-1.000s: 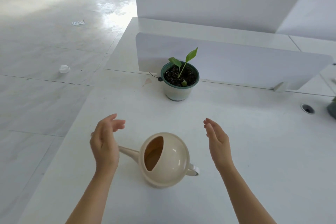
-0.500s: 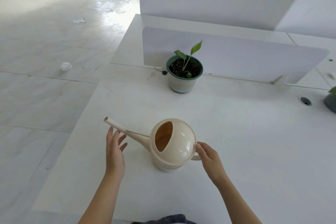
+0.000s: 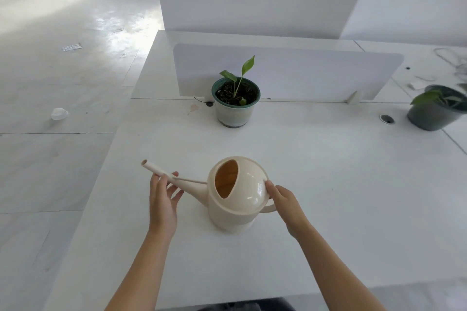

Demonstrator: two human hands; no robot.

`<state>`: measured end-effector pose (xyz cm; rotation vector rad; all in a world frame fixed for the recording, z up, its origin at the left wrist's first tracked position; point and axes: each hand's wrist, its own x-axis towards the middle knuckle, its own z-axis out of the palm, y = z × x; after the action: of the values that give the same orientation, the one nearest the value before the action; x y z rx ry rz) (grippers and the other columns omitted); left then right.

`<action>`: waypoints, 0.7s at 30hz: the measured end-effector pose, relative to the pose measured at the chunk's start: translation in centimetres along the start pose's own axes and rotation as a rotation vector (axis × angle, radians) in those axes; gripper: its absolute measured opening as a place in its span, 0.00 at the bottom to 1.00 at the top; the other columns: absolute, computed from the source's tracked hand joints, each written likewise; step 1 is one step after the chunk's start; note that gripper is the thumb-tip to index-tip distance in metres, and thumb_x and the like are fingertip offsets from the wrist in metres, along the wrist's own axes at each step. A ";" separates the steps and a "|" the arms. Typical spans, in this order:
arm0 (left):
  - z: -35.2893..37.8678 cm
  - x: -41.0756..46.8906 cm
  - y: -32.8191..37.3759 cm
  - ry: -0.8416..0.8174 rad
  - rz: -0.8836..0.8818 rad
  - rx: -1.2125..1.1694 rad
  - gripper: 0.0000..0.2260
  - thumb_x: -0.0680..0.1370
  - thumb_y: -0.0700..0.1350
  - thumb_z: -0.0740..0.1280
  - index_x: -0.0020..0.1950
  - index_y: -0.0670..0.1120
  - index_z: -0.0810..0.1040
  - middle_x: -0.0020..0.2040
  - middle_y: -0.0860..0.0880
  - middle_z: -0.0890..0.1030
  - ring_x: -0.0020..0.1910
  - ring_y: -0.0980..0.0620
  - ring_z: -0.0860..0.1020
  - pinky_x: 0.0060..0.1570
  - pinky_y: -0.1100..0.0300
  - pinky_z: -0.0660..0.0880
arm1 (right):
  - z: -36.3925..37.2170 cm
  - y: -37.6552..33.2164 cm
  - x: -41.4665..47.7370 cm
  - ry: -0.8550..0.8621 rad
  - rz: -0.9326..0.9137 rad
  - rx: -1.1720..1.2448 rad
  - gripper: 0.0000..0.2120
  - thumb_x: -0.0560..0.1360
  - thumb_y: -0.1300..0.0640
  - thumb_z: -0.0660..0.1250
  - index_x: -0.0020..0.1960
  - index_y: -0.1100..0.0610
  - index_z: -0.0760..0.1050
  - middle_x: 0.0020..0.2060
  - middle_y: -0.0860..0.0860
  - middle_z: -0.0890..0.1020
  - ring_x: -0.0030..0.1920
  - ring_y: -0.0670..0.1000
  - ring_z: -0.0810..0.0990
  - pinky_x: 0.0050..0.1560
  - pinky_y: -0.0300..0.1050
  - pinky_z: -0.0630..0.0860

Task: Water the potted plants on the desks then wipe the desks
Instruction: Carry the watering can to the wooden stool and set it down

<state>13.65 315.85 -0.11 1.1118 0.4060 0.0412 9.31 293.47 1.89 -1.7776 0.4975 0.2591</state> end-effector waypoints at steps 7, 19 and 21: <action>3.3 -2.4 1.8 -0.183 -0.008 -0.004 0.06 0.81 0.46 0.54 0.53 0.50 0.69 0.47 0.48 0.76 0.47 0.51 0.76 0.54 0.52 0.73 | -3.3 -0.3 -5.0 0.179 -0.112 0.130 0.25 0.77 0.50 0.60 0.48 0.76 0.72 0.40 0.62 0.76 0.40 0.50 0.75 0.37 0.30 0.75; 9.8 -13.7 -0.4 -0.550 -0.051 0.187 0.12 0.81 0.44 0.54 0.63 0.44 0.68 0.48 0.47 0.77 0.49 0.50 0.77 0.55 0.49 0.74 | -10.0 5.6 -19.6 0.592 -0.101 0.329 0.35 0.63 0.33 0.66 0.36 0.69 0.75 0.39 0.66 0.79 0.48 0.60 0.78 0.59 0.53 0.72; 10.1 -16.9 -1.4 -0.613 -0.077 0.207 0.13 0.81 0.44 0.55 0.64 0.42 0.67 0.47 0.47 0.77 0.49 0.50 0.77 0.55 0.49 0.74 | -10.6 7.2 -23.5 0.662 -0.089 0.388 0.21 0.73 0.46 0.64 0.34 0.65 0.78 0.38 0.62 0.82 0.47 0.57 0.79 0.56 0.50 0.72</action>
<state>1.24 302.57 7.54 1.2466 -0.1008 -0.4097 -15.65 286.46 8.45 -1.4676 0.8664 -0.4806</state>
